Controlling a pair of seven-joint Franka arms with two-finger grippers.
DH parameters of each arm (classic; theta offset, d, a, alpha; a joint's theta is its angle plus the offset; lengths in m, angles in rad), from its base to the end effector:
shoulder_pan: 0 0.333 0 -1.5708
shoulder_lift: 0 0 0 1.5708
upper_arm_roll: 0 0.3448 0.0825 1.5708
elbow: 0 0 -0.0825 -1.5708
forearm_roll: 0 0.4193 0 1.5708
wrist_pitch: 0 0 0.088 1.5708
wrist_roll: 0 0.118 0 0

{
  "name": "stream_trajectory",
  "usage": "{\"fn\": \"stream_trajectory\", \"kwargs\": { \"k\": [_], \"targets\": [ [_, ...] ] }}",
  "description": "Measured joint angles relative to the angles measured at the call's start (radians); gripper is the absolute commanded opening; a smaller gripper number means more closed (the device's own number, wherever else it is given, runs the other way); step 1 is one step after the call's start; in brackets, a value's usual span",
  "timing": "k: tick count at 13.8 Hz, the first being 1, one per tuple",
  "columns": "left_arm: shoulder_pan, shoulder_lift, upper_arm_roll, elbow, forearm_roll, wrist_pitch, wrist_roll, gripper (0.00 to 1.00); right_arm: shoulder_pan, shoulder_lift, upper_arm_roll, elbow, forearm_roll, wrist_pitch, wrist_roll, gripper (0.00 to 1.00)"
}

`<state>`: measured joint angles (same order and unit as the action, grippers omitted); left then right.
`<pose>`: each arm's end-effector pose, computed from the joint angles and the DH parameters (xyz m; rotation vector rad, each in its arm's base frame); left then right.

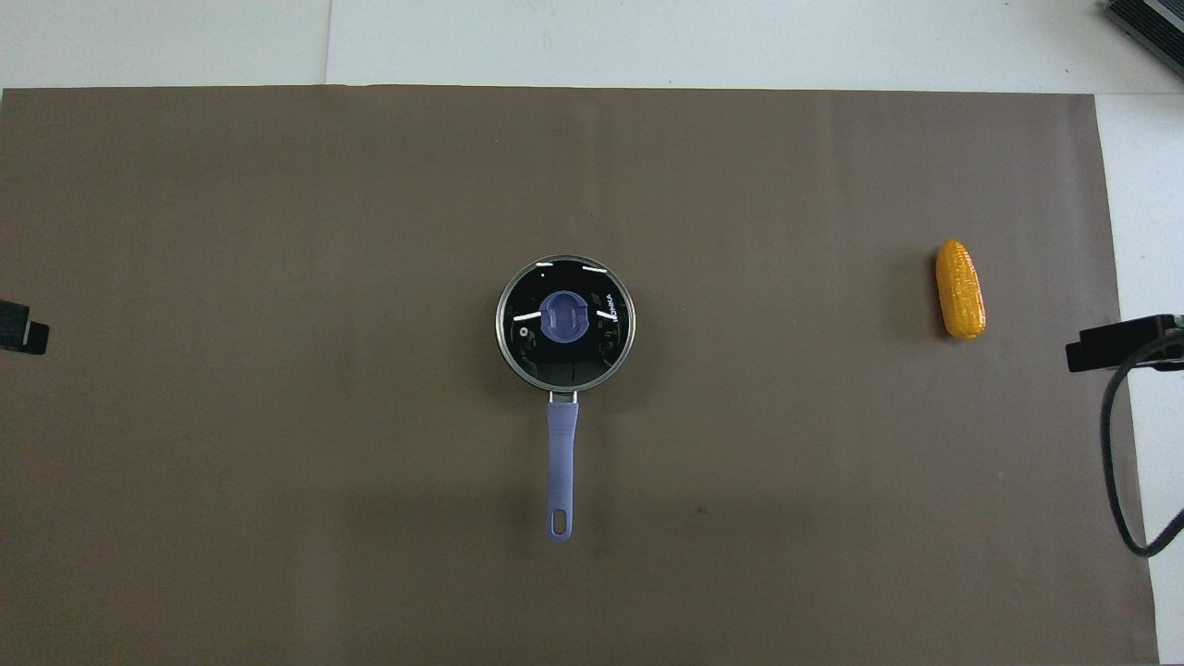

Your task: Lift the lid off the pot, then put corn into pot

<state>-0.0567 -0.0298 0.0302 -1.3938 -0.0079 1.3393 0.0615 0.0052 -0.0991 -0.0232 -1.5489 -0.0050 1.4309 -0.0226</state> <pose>0.5505 -0.0153 0.7268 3.1292 -0.1405 -0.0385 0.5399 -0.0111 0.6971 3.1392 0.0064 -0.0298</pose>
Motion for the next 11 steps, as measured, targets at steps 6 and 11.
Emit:
{"fn": "stream_trajectory", "kwargs": {
  "k": [6,11],
  "targets": [
    [-0.003,0.000,-0.016,0.000,0.000,0.001,0.000,1.00,0.000,0.000,0.001,0.000,0.000,0.000,0.001,1.00],
    [-0.003,0.000,-0.015,0.000,-0.004,0.001,0.000,1.00,0.000,-0.006,0.001,-0.022,0.000,0.046,0.001,1.00]
  ]
}}
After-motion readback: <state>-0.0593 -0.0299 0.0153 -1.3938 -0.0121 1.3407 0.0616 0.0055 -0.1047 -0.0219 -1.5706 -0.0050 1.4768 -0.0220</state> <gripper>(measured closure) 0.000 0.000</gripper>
